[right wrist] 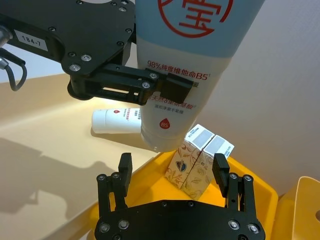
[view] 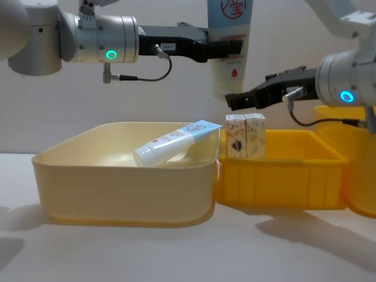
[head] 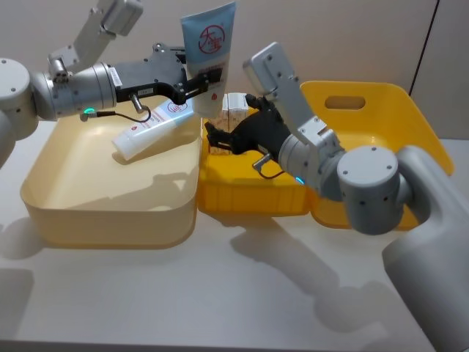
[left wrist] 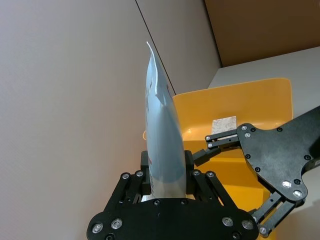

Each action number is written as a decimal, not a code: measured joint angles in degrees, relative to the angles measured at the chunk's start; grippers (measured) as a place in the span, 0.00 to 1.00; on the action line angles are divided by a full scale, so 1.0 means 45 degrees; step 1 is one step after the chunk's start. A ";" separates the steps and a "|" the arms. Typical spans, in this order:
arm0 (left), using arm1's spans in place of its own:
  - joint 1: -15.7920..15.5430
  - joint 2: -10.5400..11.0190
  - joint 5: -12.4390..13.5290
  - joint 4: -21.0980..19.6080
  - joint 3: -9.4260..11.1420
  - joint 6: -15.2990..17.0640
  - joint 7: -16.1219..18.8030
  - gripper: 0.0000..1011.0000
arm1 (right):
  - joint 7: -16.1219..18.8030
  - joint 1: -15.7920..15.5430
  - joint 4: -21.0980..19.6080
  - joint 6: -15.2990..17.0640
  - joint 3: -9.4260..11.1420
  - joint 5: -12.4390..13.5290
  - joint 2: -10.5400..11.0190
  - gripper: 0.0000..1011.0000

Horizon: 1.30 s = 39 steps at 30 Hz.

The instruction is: Bimanual collaborative sorting of washing and personal care products

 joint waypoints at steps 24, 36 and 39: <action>0.0002 -0.0001 0.0000 -0.0002 0.0000 0.0002 0.0000 0.35 | -0.1680 -0.0089 0.1198 -0.1650 0.0185 -0.0696 -0.1111 0.99; 0.0002 0.0000 0.0000 -0.0001 0.0000 0.0002 0.0000 0.35 | -0.1487 0.0333 0.1677 -0.1916 0.0136 -0.0759 -0.1494 0.99; 0.0002 -0.0001 0.0000 -0.0002 0.0000 0.0002 0.0000 0.35 | -0.1390 0.0447 0.1794 -0.1922 0.0126 -0.0758 -0.1567 0.99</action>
